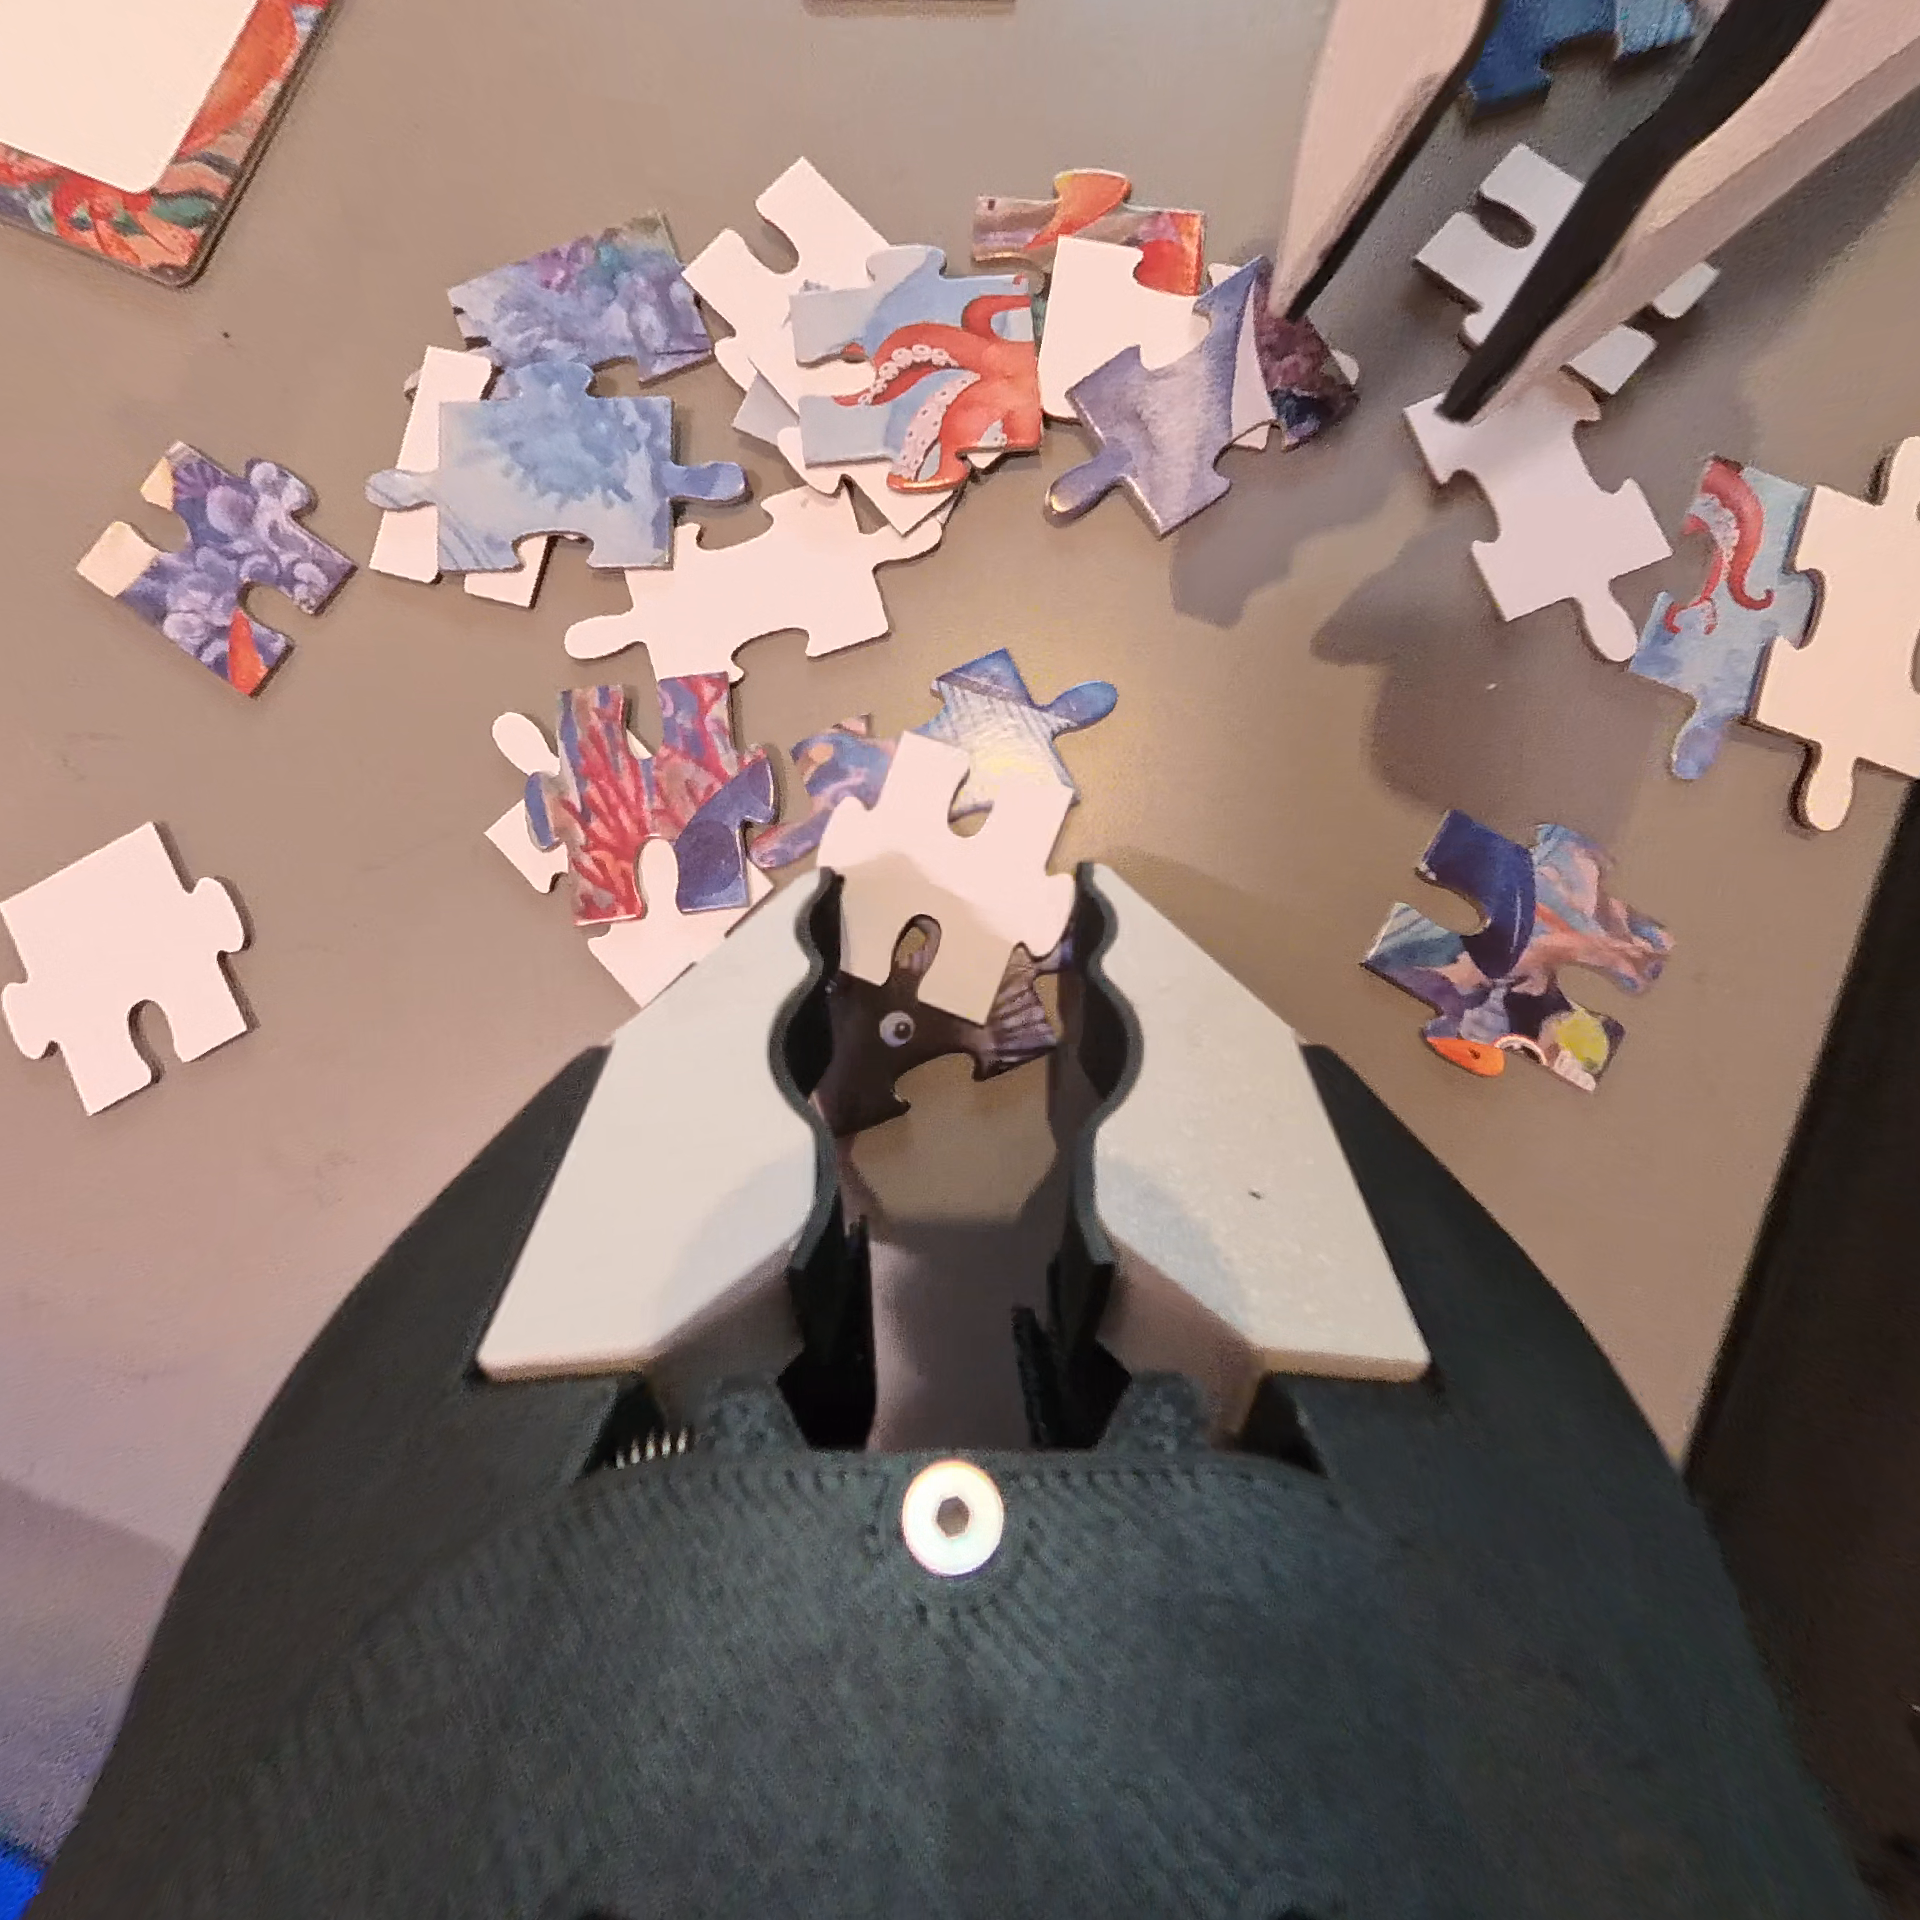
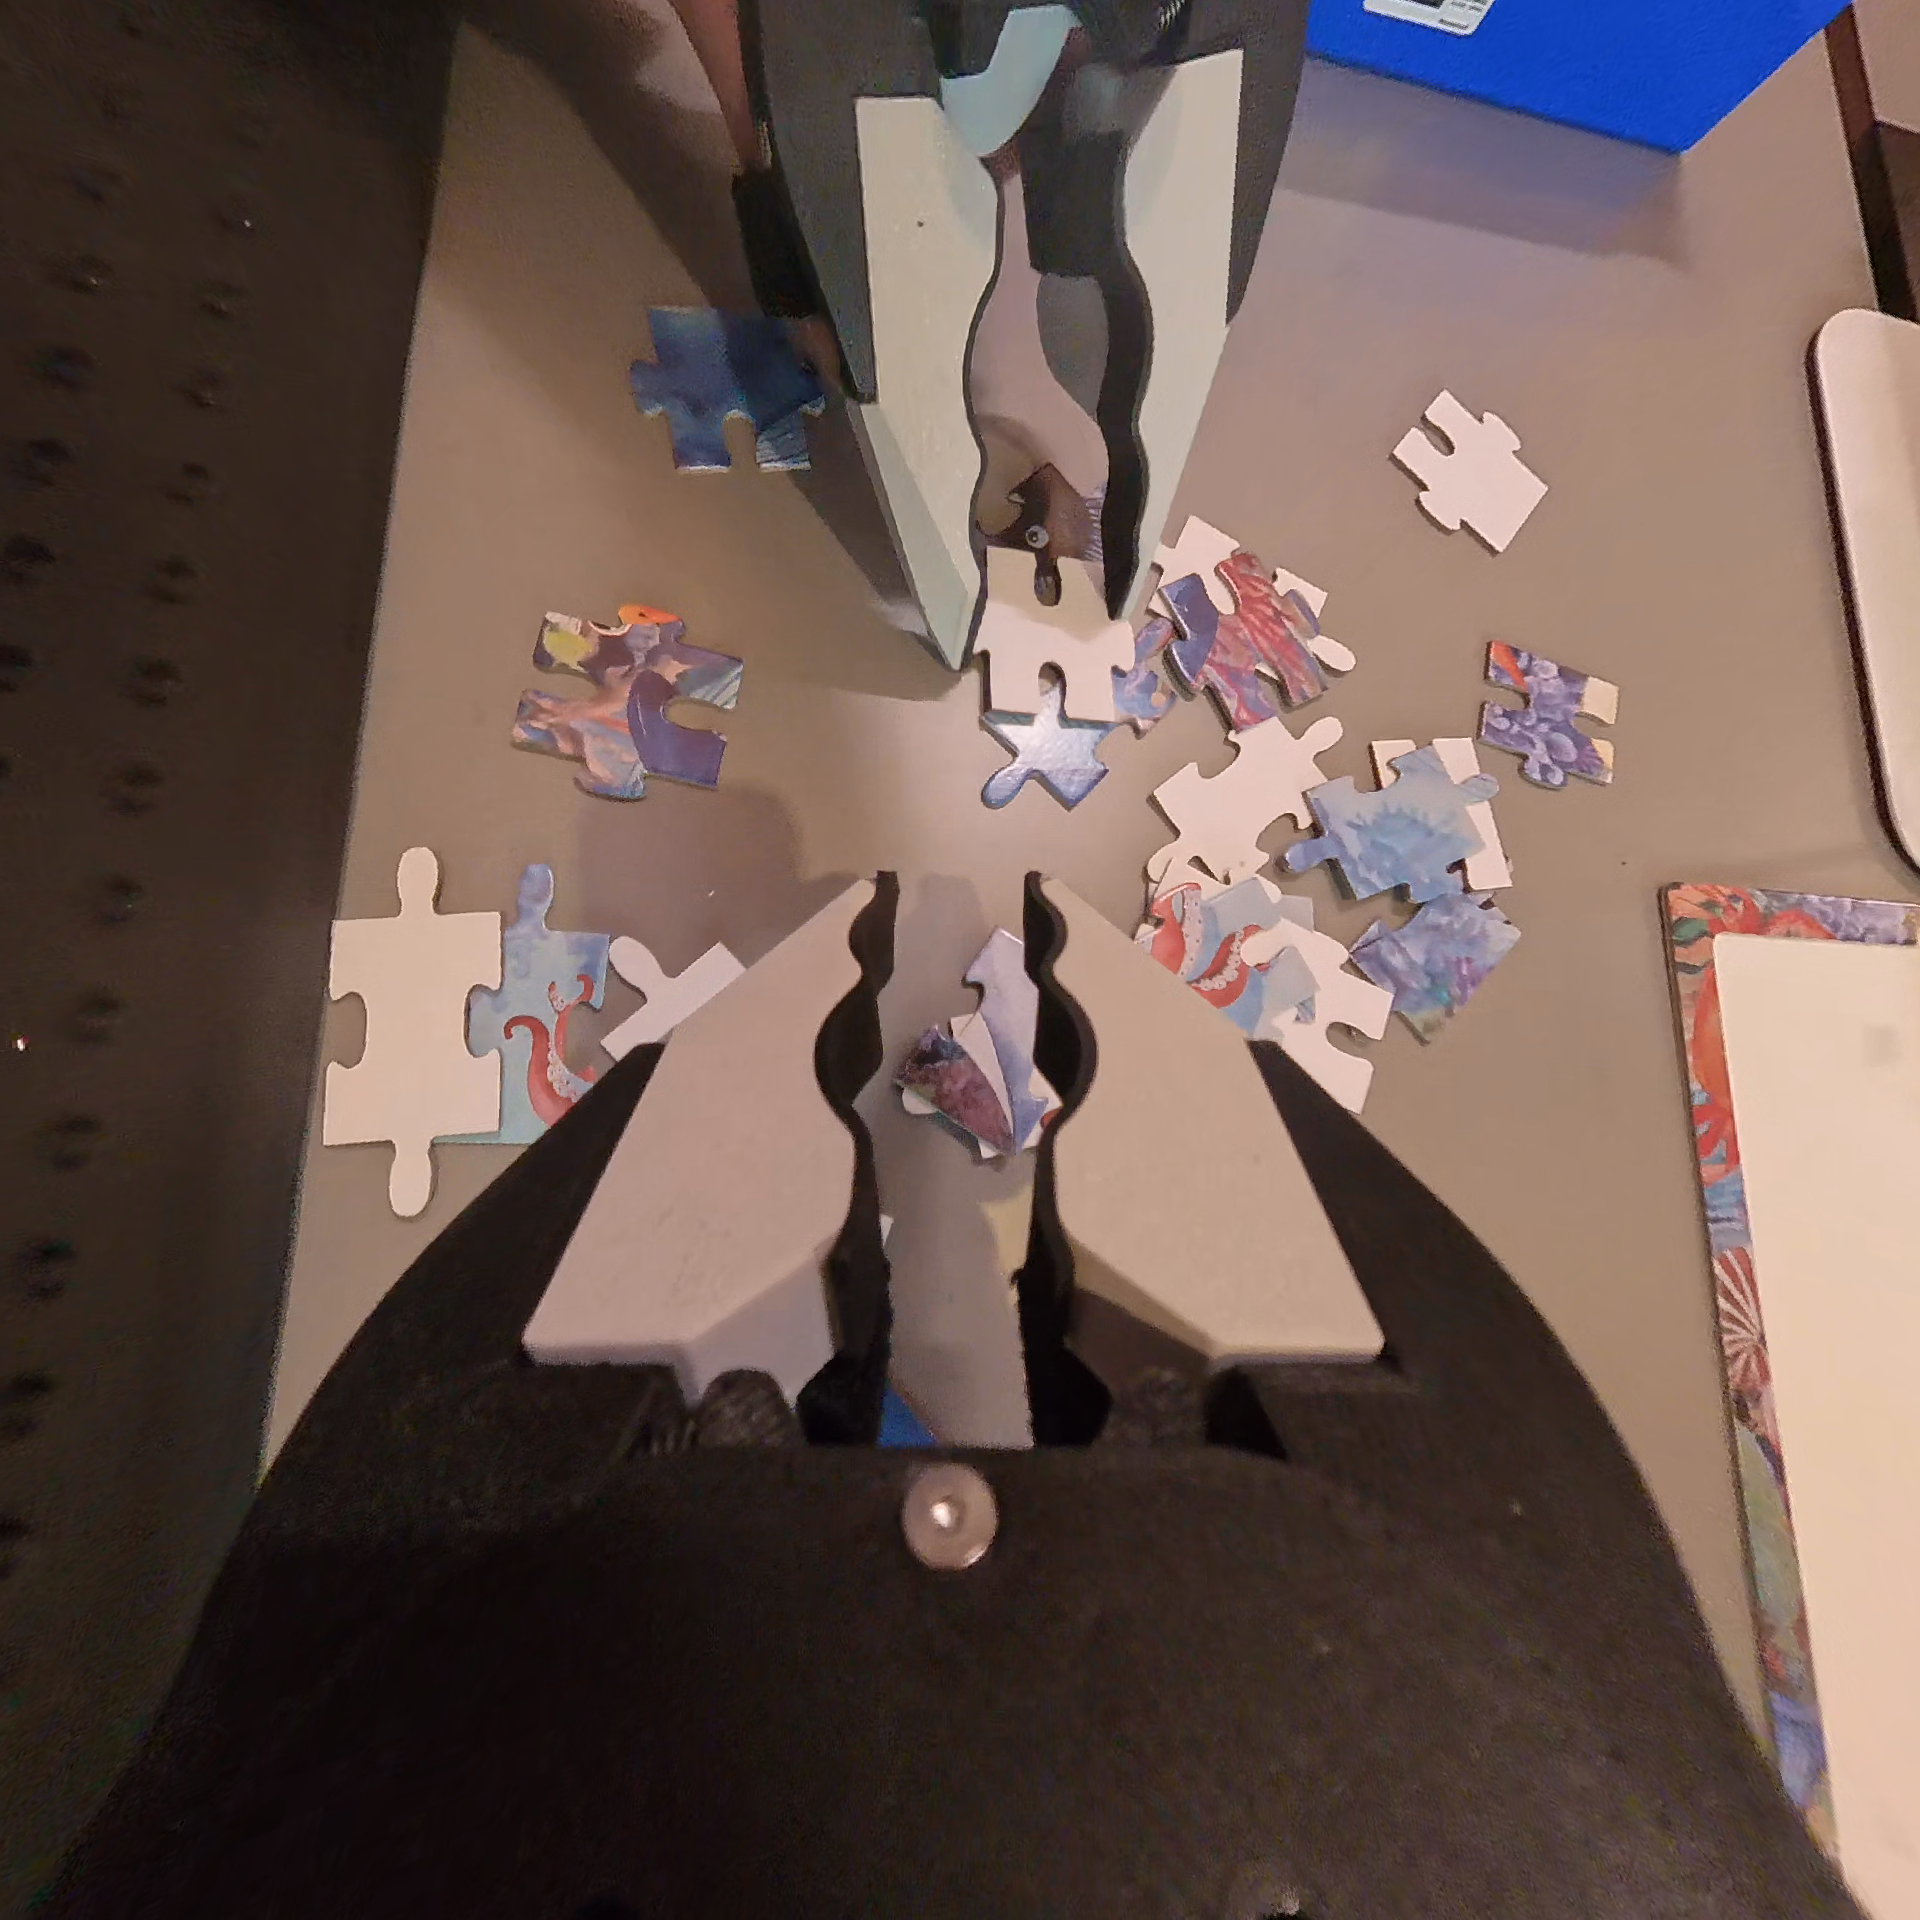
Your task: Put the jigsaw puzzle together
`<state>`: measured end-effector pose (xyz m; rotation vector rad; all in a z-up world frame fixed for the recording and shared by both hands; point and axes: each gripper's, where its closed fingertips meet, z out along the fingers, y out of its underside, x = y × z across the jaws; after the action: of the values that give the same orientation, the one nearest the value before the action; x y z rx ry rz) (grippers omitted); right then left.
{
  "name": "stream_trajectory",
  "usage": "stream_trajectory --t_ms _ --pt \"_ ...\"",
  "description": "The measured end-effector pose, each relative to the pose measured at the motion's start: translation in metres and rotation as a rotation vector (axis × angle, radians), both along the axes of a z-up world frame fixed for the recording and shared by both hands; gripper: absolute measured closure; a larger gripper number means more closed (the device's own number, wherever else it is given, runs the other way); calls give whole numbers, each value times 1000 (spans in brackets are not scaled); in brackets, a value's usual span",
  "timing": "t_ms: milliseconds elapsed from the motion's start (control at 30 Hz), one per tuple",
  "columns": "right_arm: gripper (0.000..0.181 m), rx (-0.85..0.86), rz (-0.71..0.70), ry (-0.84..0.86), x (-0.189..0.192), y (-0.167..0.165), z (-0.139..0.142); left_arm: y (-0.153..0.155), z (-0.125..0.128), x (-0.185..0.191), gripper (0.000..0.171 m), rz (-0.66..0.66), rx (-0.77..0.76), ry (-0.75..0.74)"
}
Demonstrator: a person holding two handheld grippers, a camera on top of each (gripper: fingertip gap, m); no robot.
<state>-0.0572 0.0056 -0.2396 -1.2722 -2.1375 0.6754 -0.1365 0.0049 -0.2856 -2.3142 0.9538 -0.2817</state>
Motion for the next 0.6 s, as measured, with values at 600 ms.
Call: stream_trajectory --t_ms 600 --pt "174 302 171 116 -50 -13 -18 -13 26 35 129 -31 -167 -450"
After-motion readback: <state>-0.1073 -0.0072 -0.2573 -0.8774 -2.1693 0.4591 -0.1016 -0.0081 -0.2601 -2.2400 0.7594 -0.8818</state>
